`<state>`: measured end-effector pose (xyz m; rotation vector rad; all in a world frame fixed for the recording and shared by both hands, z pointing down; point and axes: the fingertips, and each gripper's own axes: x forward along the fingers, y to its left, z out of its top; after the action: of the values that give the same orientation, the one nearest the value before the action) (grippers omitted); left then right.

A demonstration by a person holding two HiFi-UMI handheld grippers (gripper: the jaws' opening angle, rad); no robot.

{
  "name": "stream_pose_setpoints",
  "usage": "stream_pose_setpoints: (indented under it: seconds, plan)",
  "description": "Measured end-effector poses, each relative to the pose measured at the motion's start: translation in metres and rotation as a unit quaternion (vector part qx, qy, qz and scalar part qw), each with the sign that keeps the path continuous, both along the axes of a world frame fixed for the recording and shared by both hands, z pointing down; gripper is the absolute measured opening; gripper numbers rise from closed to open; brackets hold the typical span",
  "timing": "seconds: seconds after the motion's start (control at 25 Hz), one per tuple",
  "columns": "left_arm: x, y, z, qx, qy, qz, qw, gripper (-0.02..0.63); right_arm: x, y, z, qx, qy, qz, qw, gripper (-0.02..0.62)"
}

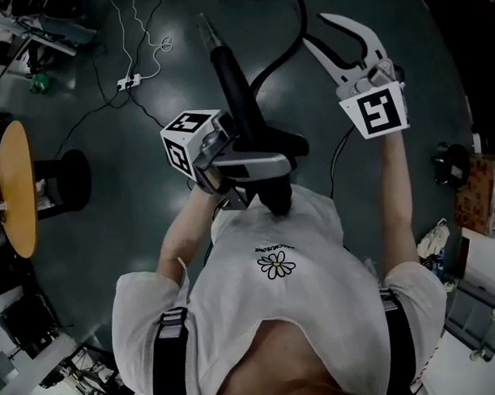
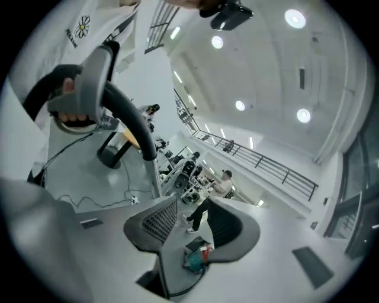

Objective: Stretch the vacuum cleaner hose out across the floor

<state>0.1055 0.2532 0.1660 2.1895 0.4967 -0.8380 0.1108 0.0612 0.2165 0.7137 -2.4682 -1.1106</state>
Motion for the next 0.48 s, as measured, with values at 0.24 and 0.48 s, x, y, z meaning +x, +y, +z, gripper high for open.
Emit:
stream_pose_setpoints:
  seconds: [0.24, 0.48]
  plan:
    - [-0.057, -0.024, 0.002, -0.086, 0.096, -0.056, 0.9901, 0.114, 0.043, 0.034, 0.098, -0.118, 0.046, 0.028, 0.992, 0.173]
    - [-0.030, -0.012, 0.004, -0.079, 0.061, -0.037, 0.9943, 0.114, 0.027, 0.127, 0.158, -0.330, -0.031, -0.071, 0.941, 0.173]
